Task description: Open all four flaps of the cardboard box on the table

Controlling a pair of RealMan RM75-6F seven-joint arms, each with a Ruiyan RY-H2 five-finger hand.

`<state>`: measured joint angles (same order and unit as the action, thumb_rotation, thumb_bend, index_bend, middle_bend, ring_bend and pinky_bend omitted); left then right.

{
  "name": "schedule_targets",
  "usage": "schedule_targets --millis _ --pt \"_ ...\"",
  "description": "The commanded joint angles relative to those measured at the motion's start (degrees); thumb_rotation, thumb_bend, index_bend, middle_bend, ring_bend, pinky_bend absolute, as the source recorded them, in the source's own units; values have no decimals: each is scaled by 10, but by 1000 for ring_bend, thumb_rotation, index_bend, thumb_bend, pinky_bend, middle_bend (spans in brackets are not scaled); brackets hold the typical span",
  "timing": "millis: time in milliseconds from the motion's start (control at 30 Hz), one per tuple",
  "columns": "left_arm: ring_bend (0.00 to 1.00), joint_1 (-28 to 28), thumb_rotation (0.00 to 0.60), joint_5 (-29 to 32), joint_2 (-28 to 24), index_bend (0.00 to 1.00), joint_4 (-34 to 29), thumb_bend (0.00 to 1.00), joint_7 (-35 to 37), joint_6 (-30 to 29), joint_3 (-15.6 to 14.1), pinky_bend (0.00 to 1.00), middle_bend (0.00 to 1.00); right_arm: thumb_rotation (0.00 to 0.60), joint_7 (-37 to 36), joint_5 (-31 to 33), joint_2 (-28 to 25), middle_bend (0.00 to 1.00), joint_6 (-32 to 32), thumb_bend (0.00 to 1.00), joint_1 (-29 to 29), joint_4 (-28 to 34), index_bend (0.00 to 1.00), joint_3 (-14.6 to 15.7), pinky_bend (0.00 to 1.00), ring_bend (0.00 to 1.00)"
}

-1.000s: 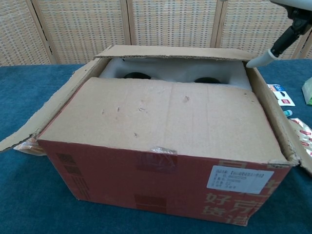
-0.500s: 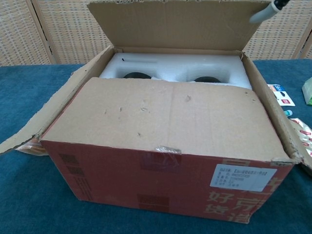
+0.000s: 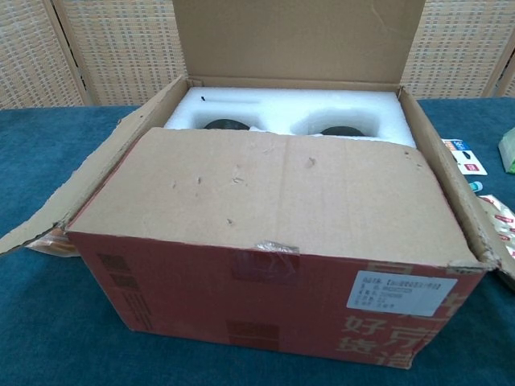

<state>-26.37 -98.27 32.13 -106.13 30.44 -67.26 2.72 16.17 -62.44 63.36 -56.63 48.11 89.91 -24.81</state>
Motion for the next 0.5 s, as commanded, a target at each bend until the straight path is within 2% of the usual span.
schedule_targets --millis 33,100,500 --pt "238 2 79 2 -1 237 -3 0 -2 0 0 114 171 600 -16 22 9 9 22 81 19 -36 0 -9 19 0" --pt "238 3 79 2 -2 237 -5 0 -4 0 0 114 171 600 -24 33 14 9 33 55 25 -57 0 -10 18 0" --pt "238 9 80 2 -9 237 -15 0 -14 1 -3 114 172 600 -34 75 53 9 81 47 53 -173 0 6 18 0"
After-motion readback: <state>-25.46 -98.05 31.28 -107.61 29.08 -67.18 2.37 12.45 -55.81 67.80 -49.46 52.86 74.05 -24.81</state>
